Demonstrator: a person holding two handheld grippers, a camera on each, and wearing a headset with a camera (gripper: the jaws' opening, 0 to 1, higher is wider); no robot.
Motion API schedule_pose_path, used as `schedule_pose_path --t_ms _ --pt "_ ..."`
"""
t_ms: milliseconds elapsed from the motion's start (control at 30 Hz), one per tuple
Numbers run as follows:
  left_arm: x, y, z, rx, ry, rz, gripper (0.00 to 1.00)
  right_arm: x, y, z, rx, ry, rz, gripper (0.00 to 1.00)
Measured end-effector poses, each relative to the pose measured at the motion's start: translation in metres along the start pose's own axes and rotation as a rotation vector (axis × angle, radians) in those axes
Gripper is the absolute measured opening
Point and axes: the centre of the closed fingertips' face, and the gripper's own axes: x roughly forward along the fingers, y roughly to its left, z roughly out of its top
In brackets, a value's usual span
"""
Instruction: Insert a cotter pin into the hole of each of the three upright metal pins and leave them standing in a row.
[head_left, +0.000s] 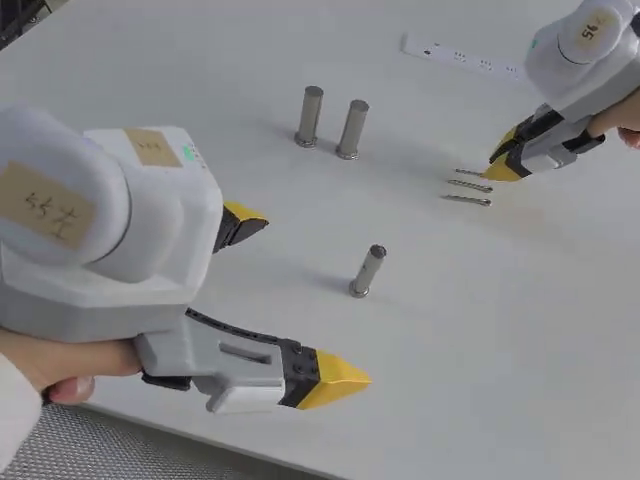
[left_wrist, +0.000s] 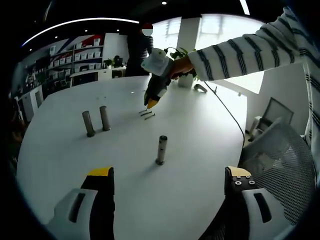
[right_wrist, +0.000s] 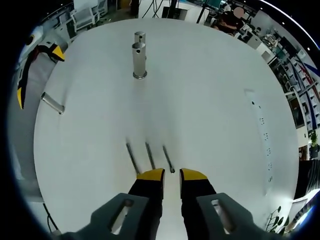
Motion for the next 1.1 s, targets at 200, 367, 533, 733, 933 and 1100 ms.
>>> schedule_pose_path --t_ms 200,367,533,733,933,1100 --pt "0.0 0.001 -0.004 0.014 0.017 -0.001 0.89 0.004 -0.001 0.0 -0.007 0.006 0.023 0.06" --pt "-0.001 0.0 -0.004 0.012 0.018 -0.001 0.88 0.005 0.003 0.003 -0.007 -0.003 0.042 0.05" --pt "-0.002 0.0 -0.002 -0.002 0.009 0.0 0.88 0.01 0.007 0.002 -0.01 0.013 0.062 0.04" --pt "0.0 -0.002 -0.005 0.004 0.026 -0.01 0.86 0.009 0.009 0.002 -0.014 0.008 0.092 0.0" --pt "0.001 -0.003 -0.004 0.02 0.028 -0.009 0.83 0.007 0.014 0.003 -0.034 0.038 0.114 0.0" --pt "0.002 -0.003 -0.004 0.024 0.031 -0.008 0.82 0.005 0.02 0.005 -0.04 0.091 0.104 0.0"
